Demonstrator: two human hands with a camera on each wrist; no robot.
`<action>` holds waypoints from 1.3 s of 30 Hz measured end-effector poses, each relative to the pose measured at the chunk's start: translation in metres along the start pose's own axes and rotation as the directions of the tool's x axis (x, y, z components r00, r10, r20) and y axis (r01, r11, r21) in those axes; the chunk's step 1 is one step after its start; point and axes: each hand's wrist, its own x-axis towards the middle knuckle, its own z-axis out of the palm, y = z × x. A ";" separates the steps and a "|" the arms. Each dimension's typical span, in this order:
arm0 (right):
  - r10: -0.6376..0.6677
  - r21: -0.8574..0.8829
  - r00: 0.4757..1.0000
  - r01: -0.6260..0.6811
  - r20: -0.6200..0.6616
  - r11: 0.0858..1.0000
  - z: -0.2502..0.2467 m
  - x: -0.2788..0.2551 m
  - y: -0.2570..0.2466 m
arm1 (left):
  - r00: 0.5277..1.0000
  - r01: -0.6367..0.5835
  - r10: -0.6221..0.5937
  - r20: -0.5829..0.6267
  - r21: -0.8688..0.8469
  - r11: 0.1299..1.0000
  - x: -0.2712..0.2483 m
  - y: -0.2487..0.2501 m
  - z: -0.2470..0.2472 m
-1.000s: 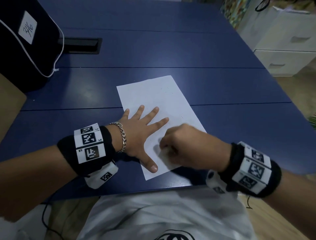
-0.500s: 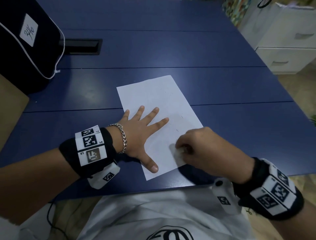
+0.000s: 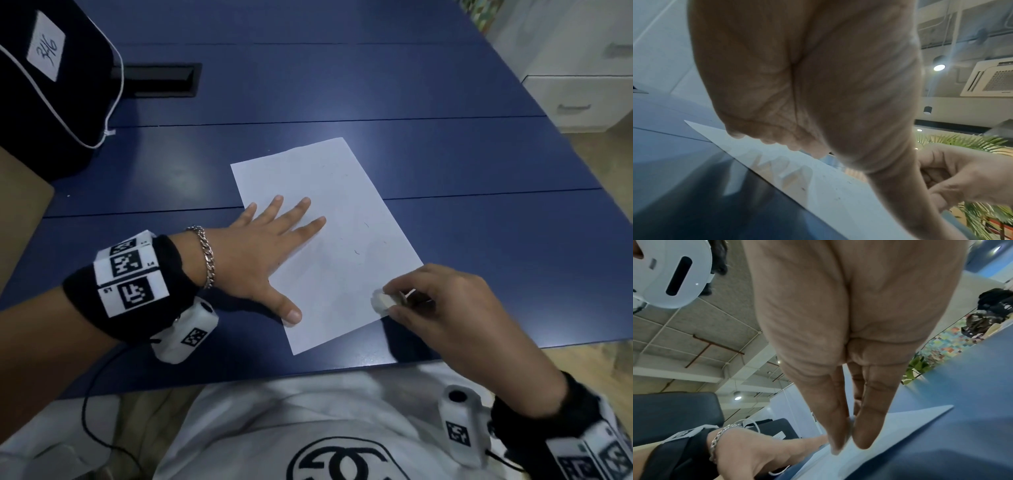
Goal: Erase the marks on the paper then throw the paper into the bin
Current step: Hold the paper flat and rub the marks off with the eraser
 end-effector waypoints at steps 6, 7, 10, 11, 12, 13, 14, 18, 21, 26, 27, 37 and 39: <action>-0.162 -0.151 0.974 0.186 0.160 0.971 0.006 0.026 -0.018 | 1.000 -0.024 0.023 0.019 0.067 0.997 0.020 0.015 0.002; -0.203 -0.165 0.963 0.232 0.176 0.959 0.004 0.034 -0.022 | 0.999 -0.014 0.011 0.030 0.077 0.997 0.022 0.016 0.002; -0.266 -0.298 0.941 0.320 0.207 0.899 0.002 0.063 -0.034 | 1.000 0.007 -0.010 0.027 0.086 0.996 0.026 0.016 0.004; -0.262 -0.337 0.942 0.321 0.209 0.885 0.004 0.071 -0.038 | 1.000 0.004 -0.006 0.019 0.092 0.996 0.027 0.016 0.005; -0.260 -0.355 0.942 0.323 0.214 0.877 0.006 0.076 -0.042 | 1.000 0.001 -0.002 0.010 0.098 0.995 0.028 0.015 0.005; -0.269 -0.360 0.936 0.338 0.229 0.870 0.010 0.077 -0.045 | 1.000 -0.001 0.000 0.002 0.099 0.995 0.028 0.015 0.005; -0.292 -0.356 0.923 0.368 0.252 0.859 0.015 0.074 -0.048 | 1.000 0.002 -0.002 0.001 0.094 0.996 0.027 0.015 0.005; -0.285 -0.360 0.845 0.466 0.452 0.809 0.012 0.061 -0.049 | 1.000 0.023 -0.025 0.012 0.100 0.995 0.027 0.017 0.005; -0.239 -0.450 0.893 0.405 0.382 0.796 -0.001 0.083 -0.043 | 1.000 0.016 -0.017 0.009 0.095 0.995 0.028 0.015 0.006; -0.306 -0.365 0.850 0.473 0.428 0.802 0.018 0.065 -0.054 | 1.000 0.020 -0.022 0.015 0.100 0.995 0.028 0.017 0.005; -0.280 -0.354 0.829 0.478 0.485 0.804 0.015 0.062 -0.054 | 0.999 0.026 -0.028 0.018 0.102 0.994 0.028 0.017 0.005; -0.319 -0.322 0.824 0.496 0.469 0.806 0.016 0.060 -0.054 | 0.999 0.031 -0.033 0.017 0.102 0.994 0.027 0.018 0.003; -0.289 -0.336 0.815 0.492 0.502 0.803 0.003 0.061 -0.043 | 0.999 0.030 -0.032 0.019 0.108 0.994 0.026 0.018 0.003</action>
